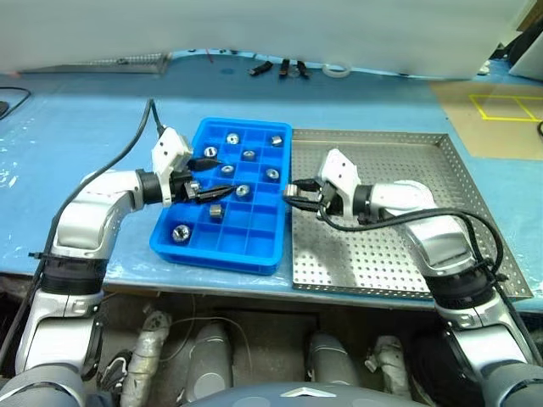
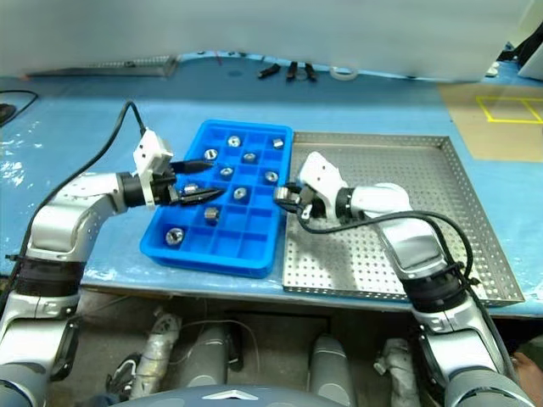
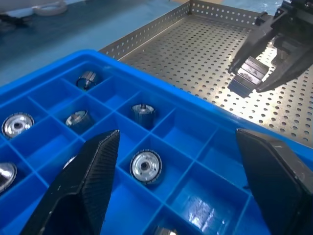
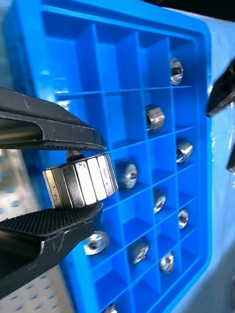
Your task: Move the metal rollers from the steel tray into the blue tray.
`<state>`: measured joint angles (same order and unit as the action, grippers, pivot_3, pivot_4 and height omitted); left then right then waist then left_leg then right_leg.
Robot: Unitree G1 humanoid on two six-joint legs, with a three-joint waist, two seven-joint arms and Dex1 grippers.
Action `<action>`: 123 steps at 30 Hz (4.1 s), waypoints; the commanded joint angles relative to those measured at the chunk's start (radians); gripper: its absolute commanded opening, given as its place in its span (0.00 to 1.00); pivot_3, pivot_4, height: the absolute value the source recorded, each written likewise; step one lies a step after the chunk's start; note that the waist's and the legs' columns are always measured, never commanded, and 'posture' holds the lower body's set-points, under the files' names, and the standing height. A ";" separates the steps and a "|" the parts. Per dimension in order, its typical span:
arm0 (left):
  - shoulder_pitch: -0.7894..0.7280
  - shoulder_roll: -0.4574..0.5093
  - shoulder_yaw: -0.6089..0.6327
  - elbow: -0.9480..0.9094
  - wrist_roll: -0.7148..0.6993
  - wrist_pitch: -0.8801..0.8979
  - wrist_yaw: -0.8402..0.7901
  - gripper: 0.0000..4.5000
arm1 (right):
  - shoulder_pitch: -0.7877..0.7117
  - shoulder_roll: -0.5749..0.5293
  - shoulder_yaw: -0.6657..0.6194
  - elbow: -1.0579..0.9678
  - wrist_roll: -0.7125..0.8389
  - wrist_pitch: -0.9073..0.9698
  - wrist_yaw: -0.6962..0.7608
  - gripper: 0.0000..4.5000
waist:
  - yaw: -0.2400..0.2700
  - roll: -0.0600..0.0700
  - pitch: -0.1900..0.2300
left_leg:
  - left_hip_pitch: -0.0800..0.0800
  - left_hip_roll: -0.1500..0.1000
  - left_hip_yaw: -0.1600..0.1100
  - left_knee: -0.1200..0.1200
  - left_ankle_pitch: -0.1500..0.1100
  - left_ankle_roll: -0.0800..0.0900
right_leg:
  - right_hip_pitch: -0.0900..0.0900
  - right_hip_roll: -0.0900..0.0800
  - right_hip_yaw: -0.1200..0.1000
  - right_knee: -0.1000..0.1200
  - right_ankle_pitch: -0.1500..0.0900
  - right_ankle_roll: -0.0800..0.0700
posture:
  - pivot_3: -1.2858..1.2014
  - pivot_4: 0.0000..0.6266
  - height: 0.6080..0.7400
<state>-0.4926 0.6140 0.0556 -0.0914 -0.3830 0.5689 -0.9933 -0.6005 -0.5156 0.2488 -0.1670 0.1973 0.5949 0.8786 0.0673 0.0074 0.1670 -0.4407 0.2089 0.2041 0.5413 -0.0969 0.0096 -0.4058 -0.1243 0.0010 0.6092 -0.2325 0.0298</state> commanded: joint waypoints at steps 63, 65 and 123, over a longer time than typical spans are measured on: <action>-0.398 -0.409 -0.324 0.469 0.031 -0.233 -0.191 0.88 | 0.433 -0.071 -0.582 -0.254 0.098 0.332 -0.394 0.63 | -0.020 -0.003 -0.001 | -0.002 -0.002 0.000 0.003 0.003 -0.005 | -0.007 0.001 0.004 0.009 0.000 0.001 | 0.35 0.24 1.00; -0.426 -0.433 -0.333 0.520 0.048 -0.263 -0.224 0.88 | 0.492 -0.048 -0.620 -0.239 0.083 0.299 -0.438 0.63 | -0.030 -0.002 -0.001 | -0.002 -0.002 0.000 0.004 0.003 -0.004 | -0.006 0.000 0.004 0.008 0.000 0.001 | 0.33 0.24 1.00; -0.084 -0.086 -0.078 0.055 -0.009 -0.031 -0.096 0.88 | 0.030 0.072 -0.136 -0.029 0.145 0.179 -0.265 0.28 | -0.018 -0.001 -0.001 | 0.000 -0.001 0.002 -0.001 -0.001 0.002 | -0.001 0.000 0.001 -0.002 0.001 0.000 | 0.51 0.24 1.00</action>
<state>-0.5844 0.5154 -0.0616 0.0407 -0.3646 0.5207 -1.1168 -0.5450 -0.4446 0.0917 -0.2078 0.3429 0.8057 0.5775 0.0489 0.0061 0.1664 -0.4412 0.2079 0.2062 0.5402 -0.0978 0.0110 -0.4063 -0.1242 0.0017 0.6069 -0.2320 0.0294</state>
